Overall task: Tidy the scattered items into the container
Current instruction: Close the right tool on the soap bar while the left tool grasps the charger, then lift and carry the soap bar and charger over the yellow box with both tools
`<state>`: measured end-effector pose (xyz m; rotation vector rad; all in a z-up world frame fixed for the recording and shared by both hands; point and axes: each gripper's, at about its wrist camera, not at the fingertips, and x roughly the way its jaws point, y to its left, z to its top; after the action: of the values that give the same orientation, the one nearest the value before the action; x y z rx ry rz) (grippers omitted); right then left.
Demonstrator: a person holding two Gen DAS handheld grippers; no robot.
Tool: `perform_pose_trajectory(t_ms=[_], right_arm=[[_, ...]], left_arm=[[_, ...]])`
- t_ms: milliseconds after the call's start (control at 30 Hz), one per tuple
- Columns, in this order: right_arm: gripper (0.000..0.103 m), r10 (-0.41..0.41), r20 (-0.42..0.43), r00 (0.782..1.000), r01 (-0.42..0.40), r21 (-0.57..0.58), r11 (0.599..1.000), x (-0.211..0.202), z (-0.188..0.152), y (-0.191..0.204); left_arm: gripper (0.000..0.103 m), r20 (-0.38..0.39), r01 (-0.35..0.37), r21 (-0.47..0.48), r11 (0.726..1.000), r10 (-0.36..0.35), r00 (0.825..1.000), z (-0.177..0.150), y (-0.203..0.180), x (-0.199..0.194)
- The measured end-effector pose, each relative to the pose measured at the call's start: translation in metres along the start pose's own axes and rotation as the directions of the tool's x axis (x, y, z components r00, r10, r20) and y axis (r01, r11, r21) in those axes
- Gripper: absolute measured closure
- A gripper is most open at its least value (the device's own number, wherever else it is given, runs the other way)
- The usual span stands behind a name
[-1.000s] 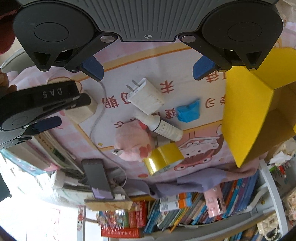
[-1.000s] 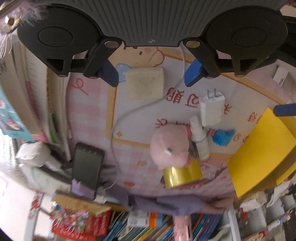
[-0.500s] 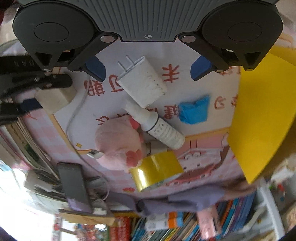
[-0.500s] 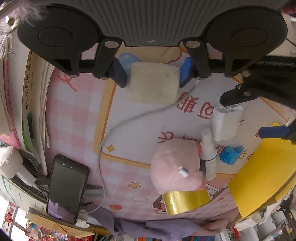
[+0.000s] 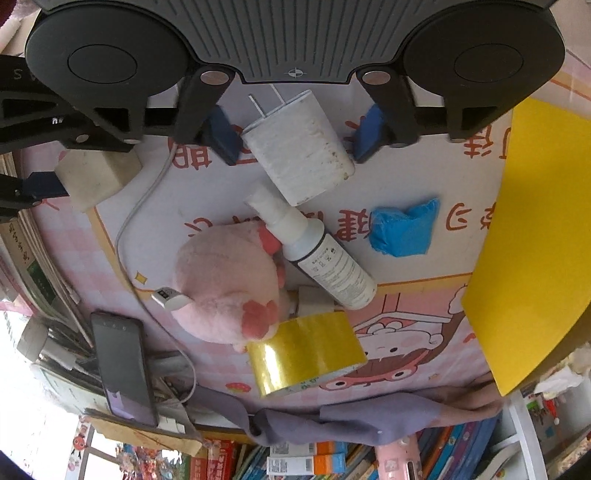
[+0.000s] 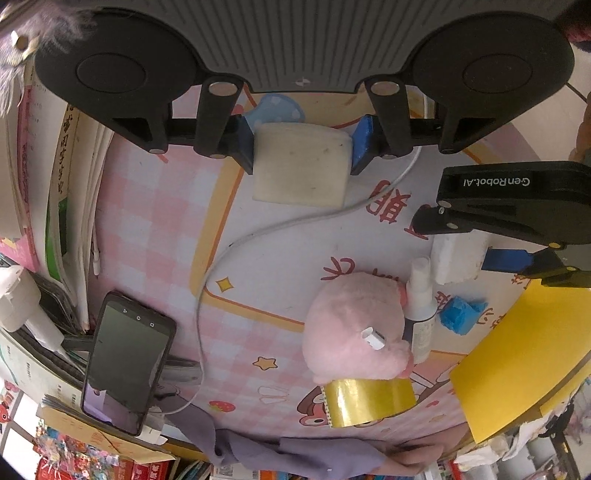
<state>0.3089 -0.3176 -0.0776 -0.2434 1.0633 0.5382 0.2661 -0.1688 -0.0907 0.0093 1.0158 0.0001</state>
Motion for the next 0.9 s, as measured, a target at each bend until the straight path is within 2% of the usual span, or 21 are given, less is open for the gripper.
perform_pose_trajectory(t_ms=[167,267,400,533,733,900], right_arm=[[0.058,0.004,0.022,1.000,-0.004,0.010,1.000,-0.003,0.000,0.001],[0.059,0.004,0.068,0.998,-0.005,0.016,1.000,-0.012,0.003,0.002],[0.060,0.013,0.123,0.992,-0.013,0.003,1.000,-0.023,0.007,0.009],[0.060,0.026,0.129,0.991,-0.026,0.004,1.000,-0.025,0.006,0.014],[0.060,0.039,0.169,0.985,-0.038,-0.011,0.999,-0.035,0.006,0.021],[0.060,0.061,0.180,0.982,-0.053,-0.046,0.998,-0.038,0.006,0.031]], left_arm=[[0.059,0.002,0.008,-0.015,1.000,-0.008,1.000,-0.004,0.005,-0.008],[0.061,0.030,0.015,-0.012,1.000,-0.015,0.999,-0.008,0.007,-0.020],[0.061,0.076,0.009,0.005,1.000,-0.010,0.997,-0.012,0.007,-0.034],[0.061,0.091,-0.001,-0.008,1.000,0.002,0.996,-0.016,0.012,-0.042],[0.061,0.156,-0.010,-0.029,1.000,0.014,0.988,-0.019,0.016,-0.060],[0.061,0.170,-0.008,-0.040,0.999,0.014,0.985,-0.026,0.022,-0.069]])
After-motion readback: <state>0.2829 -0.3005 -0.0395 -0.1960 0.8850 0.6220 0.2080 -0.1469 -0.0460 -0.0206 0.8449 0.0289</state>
